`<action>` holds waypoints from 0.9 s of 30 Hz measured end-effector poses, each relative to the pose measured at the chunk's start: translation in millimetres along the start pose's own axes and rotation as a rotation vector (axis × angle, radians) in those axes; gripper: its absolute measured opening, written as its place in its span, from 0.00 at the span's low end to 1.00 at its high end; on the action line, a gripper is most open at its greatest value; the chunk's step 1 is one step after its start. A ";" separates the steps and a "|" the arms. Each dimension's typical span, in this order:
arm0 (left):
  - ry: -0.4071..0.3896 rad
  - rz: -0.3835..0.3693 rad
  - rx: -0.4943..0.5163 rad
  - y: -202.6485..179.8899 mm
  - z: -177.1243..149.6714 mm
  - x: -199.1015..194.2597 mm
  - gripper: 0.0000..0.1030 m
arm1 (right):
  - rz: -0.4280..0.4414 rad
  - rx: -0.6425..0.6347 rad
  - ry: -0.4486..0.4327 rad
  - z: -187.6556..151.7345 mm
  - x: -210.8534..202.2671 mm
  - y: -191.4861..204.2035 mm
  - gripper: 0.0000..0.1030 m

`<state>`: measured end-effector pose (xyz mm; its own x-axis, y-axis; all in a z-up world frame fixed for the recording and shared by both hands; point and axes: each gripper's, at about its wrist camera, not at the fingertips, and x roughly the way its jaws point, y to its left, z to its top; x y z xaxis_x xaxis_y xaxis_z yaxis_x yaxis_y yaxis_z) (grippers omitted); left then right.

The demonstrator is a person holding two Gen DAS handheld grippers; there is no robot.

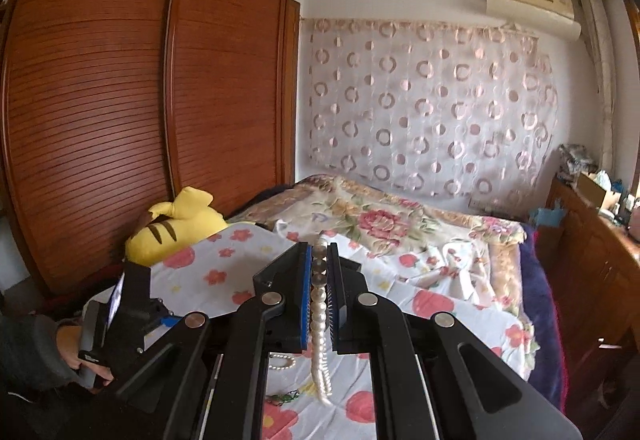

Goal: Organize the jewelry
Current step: 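Grasp and lift the jade bangle with the left tool while the right tool holds the pearls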

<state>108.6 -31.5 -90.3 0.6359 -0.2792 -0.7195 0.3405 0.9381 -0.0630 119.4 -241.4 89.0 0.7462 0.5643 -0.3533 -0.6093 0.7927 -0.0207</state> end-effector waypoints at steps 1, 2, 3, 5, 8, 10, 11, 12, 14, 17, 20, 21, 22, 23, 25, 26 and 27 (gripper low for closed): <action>0.004 -0.003 0.004 -1.3 0.8 1.6 0.92 | -0.002 -0.002 0.000 -0.2 -1.3 -0.6 0.08; 0.011 -0.005 0.009 -2.9 2.1 4.1 0.92 | -0.006 -0.006 0.002 -0.6 -2.0 -1.0 0.08; 0.016 -0.004 0.012 -3.9 3.4 6.2 0.92 | -0.011 -0.008 0.005 -1.6 -2.1 -1.4 0.08; 0.032 0.000 0.014 -4.9 5.9 11.9 0.92 | -0.013 -0.008 0.014 -4.7 -0.5 -2.5 0.08; 0.054 0.011 0.025 -5.6 10.7 20.1 0.92 | -0.016 0.001 0.025 -10.5 1.8 -4.4 0.08; 0.062 0.020 0.028 -5.9 12.1 23.8 0.87 | -0.015 0.008 0.032 -14.1 4.6 -6.2 0.08; 0.071 0.027 0.031 -6.0 13.2 26.8 0.85 | -0.017 0.010 0.036 -16.4 5.6 -7.6 0.08; 0.078 0.032 0.033 -6.2 13.7 29.1 0.82 | -0.018 0.011 0.039 -17.7 7.0 -7.9 0.08; 0.092 0.042 0.043 -6.7 14.5 33.8 0.77 | -0.019 0.011 0.045 -20.8 8.3 -8.0 0.08; 0.089 0.056 0.066 -9.3 15.2 34.1 0.67 | -0.020 0.008 0.049 -23.0 9.0 -8.4 0.08; 0.081 0.055 0.088 -12.3 13.9 30.7 0.67 | -0.022 0.010 0.050 -23.1 10.0 -8.2 0.08; 0.073 0.055 0.091 -12.9 13.9 28.7 0.67 | -0.023 0.010 0.051 -23.5 10.7 -8.2 0.08; 0.062 0.055 0.091 -13.3 13.9 26.0 0.67 | -0.023 0.010 0.052 -24.5 10.9 -8.4 0.08; 0.041 0.049 0.092 -14.1 14.3 20.5 0.66 | -0.024 0.010 0.053 -25.6 11.2 -8.7 0.08; 0.023 0.045 0.090 -15.0 15.4 14.8 0.66 | -0.026 0.013 0.056 -30.4 12.9 -11.7 0.08; 0.006 0.045 0.089 -15.4 16.5 10.3 0.66 | -0.026 0.014 0.059 -33.5 13.8 -13.2 0.08; -0.014 0.041 0.088 -15.8 18.0 5.0 0.66 | -0.029 0.013 0.061 -35.8 14.0 -13.6 0.08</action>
<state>118.9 -51.3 -80.6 0.6602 -0.2444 -0.7102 0.3730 0.9274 0.0276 128.6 -252.5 50.8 0.7454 0.5264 -0.4089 -0.5838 0.8116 -0.0194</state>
